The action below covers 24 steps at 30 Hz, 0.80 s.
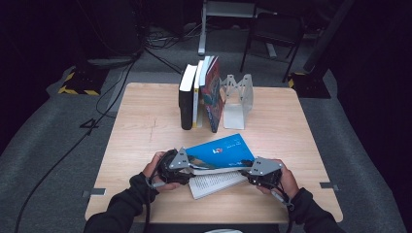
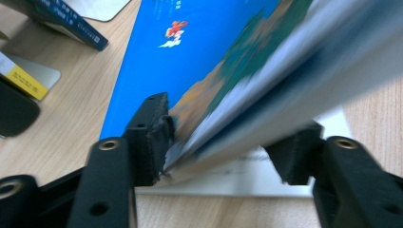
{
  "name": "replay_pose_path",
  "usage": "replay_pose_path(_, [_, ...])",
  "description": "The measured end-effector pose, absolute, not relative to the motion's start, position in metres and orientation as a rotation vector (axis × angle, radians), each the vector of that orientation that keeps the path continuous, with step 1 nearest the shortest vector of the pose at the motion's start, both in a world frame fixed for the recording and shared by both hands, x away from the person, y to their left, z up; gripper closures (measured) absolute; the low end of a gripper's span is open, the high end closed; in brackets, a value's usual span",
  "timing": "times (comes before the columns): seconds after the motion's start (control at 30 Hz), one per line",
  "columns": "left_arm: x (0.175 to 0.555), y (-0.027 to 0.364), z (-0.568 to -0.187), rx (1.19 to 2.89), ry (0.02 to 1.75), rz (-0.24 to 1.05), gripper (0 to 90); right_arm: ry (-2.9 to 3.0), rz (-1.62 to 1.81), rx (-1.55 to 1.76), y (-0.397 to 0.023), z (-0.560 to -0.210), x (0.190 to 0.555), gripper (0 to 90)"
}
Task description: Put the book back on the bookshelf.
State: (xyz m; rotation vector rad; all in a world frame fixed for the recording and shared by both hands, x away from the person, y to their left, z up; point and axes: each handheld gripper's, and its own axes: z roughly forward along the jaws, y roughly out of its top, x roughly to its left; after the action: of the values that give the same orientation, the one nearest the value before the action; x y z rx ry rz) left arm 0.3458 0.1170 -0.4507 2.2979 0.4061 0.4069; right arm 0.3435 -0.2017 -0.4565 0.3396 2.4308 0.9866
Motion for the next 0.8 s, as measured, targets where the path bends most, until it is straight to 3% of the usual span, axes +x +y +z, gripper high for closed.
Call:
replay_pose_path(0.17, [0.33,0.099,-0.444,2.314,0.335,0.47,41.6,2.437,0.971,0.315,-0.193,-0.452,0.34,67.6])
replay_pose_path(0.23, [0.328,0.096,-0.444,2.326,0.336,0.536,45.8,2.414,0.97,0.269,-0.188,-0.449,0.336,69.0])
replay_pose_path(0.27, [0.329,0.098,-0.443,2.323,0.36,0.554,61.7,2.419,0.977,0.232,-0.184,-0.447,0.335,69.9])
replay_pose_path(0.43, [0.343,0.117,-0.446,2.314,0.354,0.425,65.1,2.432,1.038,0.208,-0.18,-0.448,0.338,67.1])
replay_pose_path(0.53, [0.347,0.125,-0.45,2.316,0.357,0.377,66.2,2.411,1.101,0.214,-0.185,-0.45,0.345,52.6])
replay_pose_path(0.63, [0.351,0.134,-0.451,2.31,0.373,0.348,65.4,2.441,1.079,0.24,-0.196,-0.457,0.356,47.2])
replay_pose_path(0.73, [0.355,0.141,-0.452,2.293,0.392,0.319,64.9,2.465,1.128,0.288,-0.205,-0.461,0.363,49.2])
replay_pose_path(0.8, [0.357,0.145,-0.453,2.287,0.406,0.303,64.0,2.479,1.134,0.28,-0.206,-0.463,0.366,56.8])
